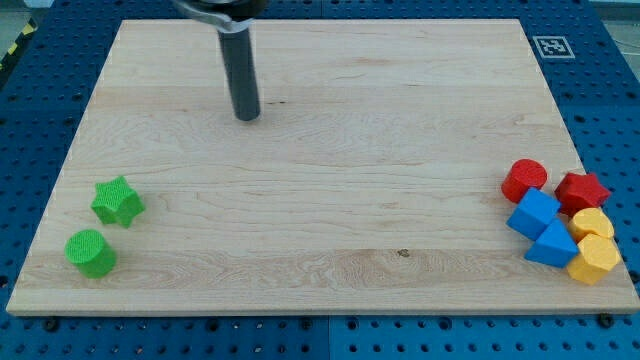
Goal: Move the green star into blue cube
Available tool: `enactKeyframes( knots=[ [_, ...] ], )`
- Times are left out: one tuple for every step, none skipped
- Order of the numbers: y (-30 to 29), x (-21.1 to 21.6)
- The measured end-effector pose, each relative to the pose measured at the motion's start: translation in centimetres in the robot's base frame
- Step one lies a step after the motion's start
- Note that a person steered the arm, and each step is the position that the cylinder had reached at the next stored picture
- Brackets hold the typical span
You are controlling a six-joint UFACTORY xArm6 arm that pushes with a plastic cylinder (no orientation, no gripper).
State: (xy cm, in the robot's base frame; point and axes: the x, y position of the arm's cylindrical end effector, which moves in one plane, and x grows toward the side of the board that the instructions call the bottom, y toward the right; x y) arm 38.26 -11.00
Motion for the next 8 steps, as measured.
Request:
enactKeyframes(
  knots=[
    [-3.4,1.4],
    [-8.1,4.1],
    [-12.6,7.0],
    [-14.5,10.7],
    [-14.7,13.0],
    [-12.1,13.4],
    [-9.2,13.4],
    [-8.0,13.4]
  ],
)
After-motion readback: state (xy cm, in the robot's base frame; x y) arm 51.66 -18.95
